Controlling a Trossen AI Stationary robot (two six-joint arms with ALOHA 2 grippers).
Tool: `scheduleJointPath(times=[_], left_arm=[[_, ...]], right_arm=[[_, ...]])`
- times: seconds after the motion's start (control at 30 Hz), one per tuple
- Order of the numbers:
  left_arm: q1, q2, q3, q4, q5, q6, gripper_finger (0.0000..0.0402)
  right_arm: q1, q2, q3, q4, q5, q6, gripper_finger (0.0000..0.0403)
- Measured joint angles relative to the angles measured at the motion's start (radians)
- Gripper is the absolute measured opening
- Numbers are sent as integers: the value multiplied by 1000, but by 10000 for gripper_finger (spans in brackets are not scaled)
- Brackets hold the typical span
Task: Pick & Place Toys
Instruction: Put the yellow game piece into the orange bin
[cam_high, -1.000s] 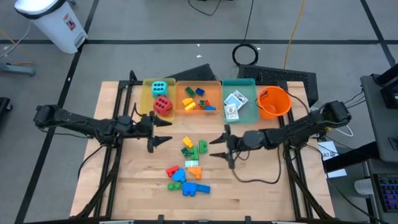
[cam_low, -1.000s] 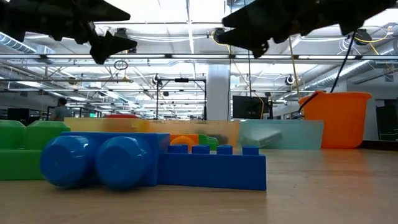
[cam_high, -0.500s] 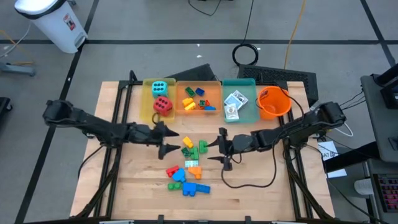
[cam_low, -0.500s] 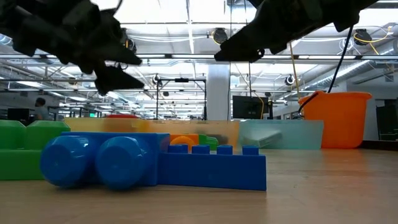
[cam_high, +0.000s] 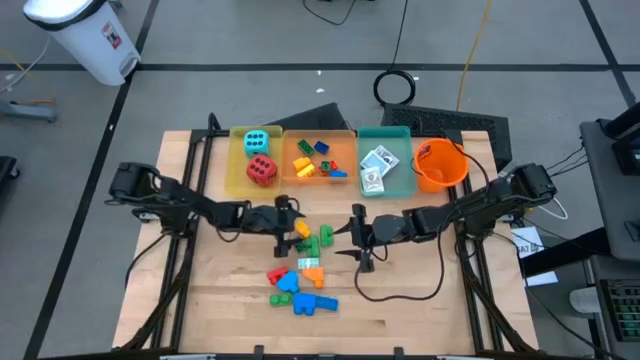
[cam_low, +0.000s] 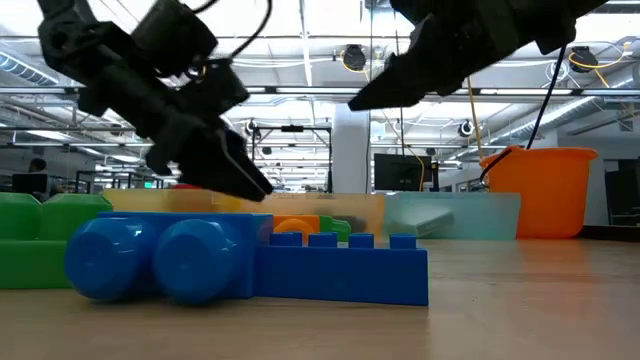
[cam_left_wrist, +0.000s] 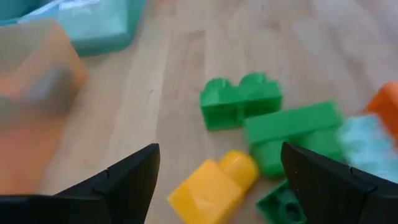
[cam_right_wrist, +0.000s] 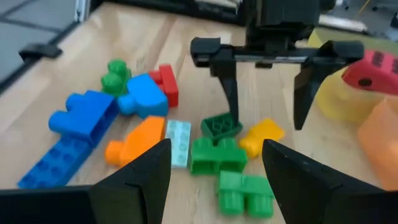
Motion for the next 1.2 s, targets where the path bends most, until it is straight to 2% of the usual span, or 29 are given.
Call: scheduleJointPath(times=[0.23,0.37,0.5,0.6,0.77,0.93,1.03,1.2], left_arm=[[58,81,57,-47,2,48,340],[96,93,81,-127,-2,-7,340],[130,88,106,-133,-66,-85,340],[146,75,123,-160,-62,-101,340],[148,32,155,-348,-43,-130,340],[148,1,189,-579,-43,-302,340],[142,5,189,-640,-43,-384,340],[139,49,189,-626,-25,-388,340]], right_arm=[[-29,0,-1,-65,0,4,222],[-38,0,-1,-80,0,4,220],[-43,0,-1,-81,0,3,221],[-43,0,-1,-92,0,4,221],[-43,0,-1,-110,0,4,217],[-43,0,-1,-111,0,5,217],[-43,0,-1,-108,0,5,215],[-41,0,-1,-108,0,12,216]])
